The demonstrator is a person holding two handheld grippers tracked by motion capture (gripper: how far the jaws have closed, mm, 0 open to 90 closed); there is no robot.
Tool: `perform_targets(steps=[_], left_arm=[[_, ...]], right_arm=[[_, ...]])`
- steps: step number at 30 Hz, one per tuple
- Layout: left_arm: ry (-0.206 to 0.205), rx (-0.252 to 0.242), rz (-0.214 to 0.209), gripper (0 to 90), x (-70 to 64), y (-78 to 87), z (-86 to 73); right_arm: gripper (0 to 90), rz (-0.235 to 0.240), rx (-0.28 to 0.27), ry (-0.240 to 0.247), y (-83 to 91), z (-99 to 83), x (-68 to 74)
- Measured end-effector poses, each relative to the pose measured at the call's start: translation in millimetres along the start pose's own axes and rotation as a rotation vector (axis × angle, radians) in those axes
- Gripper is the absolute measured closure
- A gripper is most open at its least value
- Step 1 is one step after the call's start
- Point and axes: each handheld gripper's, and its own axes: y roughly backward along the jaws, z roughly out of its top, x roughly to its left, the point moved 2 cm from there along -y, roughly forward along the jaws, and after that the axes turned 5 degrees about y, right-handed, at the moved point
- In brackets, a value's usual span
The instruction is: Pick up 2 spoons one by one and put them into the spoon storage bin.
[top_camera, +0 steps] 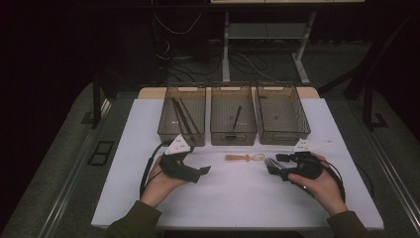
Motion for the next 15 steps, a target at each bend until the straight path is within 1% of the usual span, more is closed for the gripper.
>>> perform_targets(steps=[1, 3, 4, 5, 9, 10, 12, 13, 15], left_arm=[[0.002, -0.001, -0.001, 5.1, -0.9, 1.2, -3.4], [0.003, 0.018, 0.003, 0.9, -1.5, 5.6, -12.9], [0.006, 0.020, -0.002, 0.4, -1.6, 7.8, -16.7], [0.005, 0.020, -0.009, 0.0, -1.4, 9.8, -20.1], [0.014, 0.015, -0.024, 0.0, -0.4, 17.2, -31.4], [0.014, 0.015, -0.020, 0.0, -0.4, 19.0, -34.2], [0.017, 0.004, -0.011, 0.0, -0.5, 21.3, -40.1], [0.018, 0.018, -0.006, 0.0, -0.2, 22.6, -42.8], [0.021, 0.033, -0.012, 0.0, 0.0, 23.6, -47.0]], right_arm=[[35.9, 0.002, 0.006, -0.002, -2.5, 2.5, -0.2], [36.4, 0.008, 0.007, 0.000, -8.1, 7.2, -0.8], [36.4, 0.009, 0.012, 0.007, -10.9, 9.1, -1.4], [36.5, 0.009, 0.017, 0.015, -13.4, 11.0, -2.2], [37.7, 0.020, 0.026, 0.021, -23.1, 17.4, -4.8], [38.0, 0.023, 0.026, 0.016, -25.7, 18.9, -5.3], [38.4, 0.028, 0.037, 0.024, -31.9, 22.2, -6.0], [38.8, 0.030, 0.043, 0.027, -35.3, 23.9, -6.2], [40.6, 0.036, 0.048, 0.037, -43.1, 27.3, -6.5]])
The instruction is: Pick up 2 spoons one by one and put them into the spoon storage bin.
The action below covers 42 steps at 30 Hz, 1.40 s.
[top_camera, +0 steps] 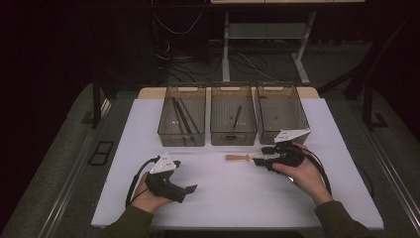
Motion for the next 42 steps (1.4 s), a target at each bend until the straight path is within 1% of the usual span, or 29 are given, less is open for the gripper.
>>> perform_targets(steps=[2, 5, 8, 10, 14, 19, 22, 23, 25, 29, 30, 33, 38, 40, 42], left_arm=[[0.003, 0.008, -0.006, 0.0, -0.1, -0.8, -2.0], [0.000, 0.006, -0.022, 0.0, -0.3, -3.0, -1.4], [-0.014, 0.024, -0.024, 0.0, -1.0, -5.8, -2.6], [-0.019, 0.035, -0.021, 0.0, -0.9, -7.0, -3.0], [-0.018, 0.036, -0.028, 0.0, -1.3, -8.5, -3.2], [-0.022, 0.041, -0.031, 0.0, -1.8, -10.2, -3.6], [-0.023, 0.041, -0.031, 0.0, -2.0, -10.0, -3.6], [-0.023, 0.041, -0.032, 0.0, -1.8, -9.8, -3.5], [-0.023, 0.042, -0.034, 0.0, -1.5, -9.9, -3.6], [-0.026, 0.045, -0.034, 0.0, -2.1, -10.3, -3.6], [-0.028, 0.046, -0.034, 0.0, -2.2, -10.3, -3.7], [-0.032, 0.050, -0.036, 0.0, -2.5, -10.4, -3.7], [-0.030, 0.049, -0.038, 0.0, -3.2, -11.1, -3.6], [-0.034, 0.051, -0.040, 0.0, -2.9, -10.7, -3.5], [-0.033, 0.050, -0.040, 0.0, -2.9, -10.5, -3.4]], right_arm=[[43.1, 0.003, 0.008, 0.005, -6.9, 3.5, -0.2], [46.8, 0.008, 0.019, 0.014, -16.1, 8.4, -1.3], [51.3, 0.016, 0.021, 0.012, -23.4, 13.1, -3.5], [53.3, 0.011, 0.030, 0.018, -28.7, 14.6, -5.3], [54.8, 0.003, 0.063, 0.035, -37.8, 14.5, -8.3], [56.1, 0.011, 0.082, 0.037, -46.7, 13.2, -10.1], [56.9, 0.013, 0.102, 0.050, -52.0, 11.8, -11.1], [57.5, 0.019, 0.103, 0.047, -53.0, 11.6, -10.8], [59.0, 0.029, 0.106, 0.058, -54.1, 11.1, -10.4], [62.5, 0.018, 0.113, 0.115, -54.4, 9.6, -7.3], [64.2, 0.013, 0.114, 0.134, -54.5, 9.2, -6.2], [65.0, -0.009, 0.117, 0.188, -54.6, 8.4, -3.0], [67.2, -0.019, 0.130, 0.199, -54.2, 9.5, -0.5], [68.0, -0.016, 0.136, 0.191, -54.0, 10.1, -0.9], [68.5, -0.013, 0.142, 0.174, -53.8, 10.4, -0.8]])
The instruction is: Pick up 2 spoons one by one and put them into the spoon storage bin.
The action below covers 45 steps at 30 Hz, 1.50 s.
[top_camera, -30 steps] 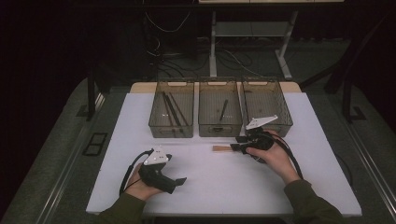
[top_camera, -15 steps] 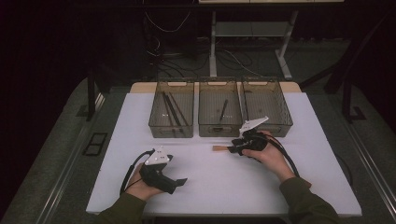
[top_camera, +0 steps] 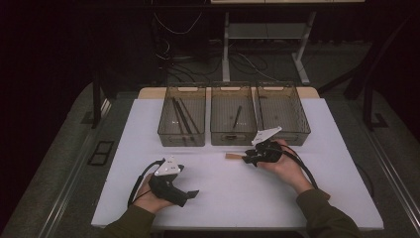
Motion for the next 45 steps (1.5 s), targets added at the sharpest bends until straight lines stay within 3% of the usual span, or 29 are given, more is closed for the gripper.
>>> perform_targets(steps=[7, 14, 21, 30, 40, 45], left_arm=[[-0.003, -0.004, 0.000, 0.0, 0.0, 0.8, 0.4], [0.001, -0.011, 0.001, 0.0, 0.2, 1.7, 0.8], [-0.004, -0.010, 0.003, 0.0, 1.1, 2.8, 1.0], [0.000, -0.014, 0.006, 0.0, 1.1, 3.1, 1.1], [0.007, -0.017, 0.006, 0.0, 0.9, 3.0, 0.7], [0.007, -0.015, 0.008, 0.0, 1.9, 3.7, 0.6]], right_arm=[[69.8, 0.026, 0.013, -0.071, 2.1, 0.9, -1.9], [70.2, 0.049, 0.015, -0.111, 3.9, 0.1, -3.3], [70.2, 0.045, 0.002, -0.113, 7.0, 1.8, -2.8], [70.0, 0.026, -0.011, -0.079, 20.2, 10.1, 1.2], [69.9, 0.008, -0.073, -0.084, 52.7, 25.8, 2.9], [69.8, -0.024, -0.130, -0.098, 70.1, 43.1, -6.4]])
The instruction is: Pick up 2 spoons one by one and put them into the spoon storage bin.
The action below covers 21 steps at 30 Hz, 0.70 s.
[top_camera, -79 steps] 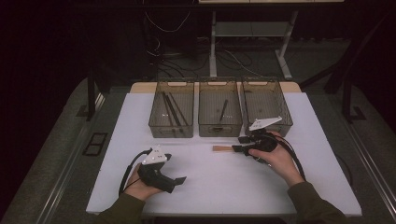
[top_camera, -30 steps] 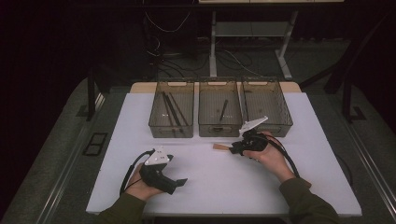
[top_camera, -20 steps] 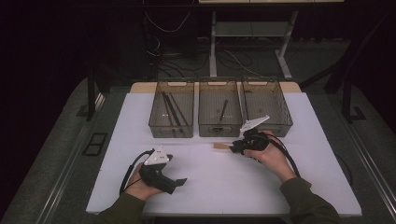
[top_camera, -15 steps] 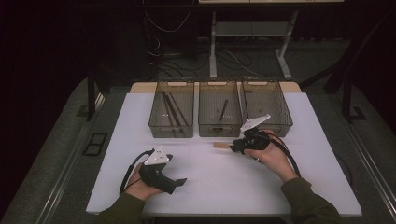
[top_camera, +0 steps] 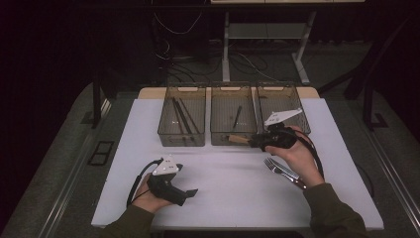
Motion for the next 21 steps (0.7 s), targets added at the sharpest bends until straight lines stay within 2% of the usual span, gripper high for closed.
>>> perform_targets(steps=[4, 9, 21], left_arm=[[0.000, -0.004, -0.001, 0.0, -0.1, 0.1, 0.2], [-0.002, -0.005, -0.004, 0.0, -0.4, 0.1, 0.2], [-0.001, -0.012, -0.011, 0.0, -1.6, -0.3, 0.1]], right_arm=[[69.7, -0.026, -0.017, -0.016, -1.8, 15.9, -11.4], [69.7, -0.037, -0.023, -0.042, -11.2, 30.9, -21.2], [69.5, -0.041, 0.004, -0.089, -38.3, 54.9, -30.1]])
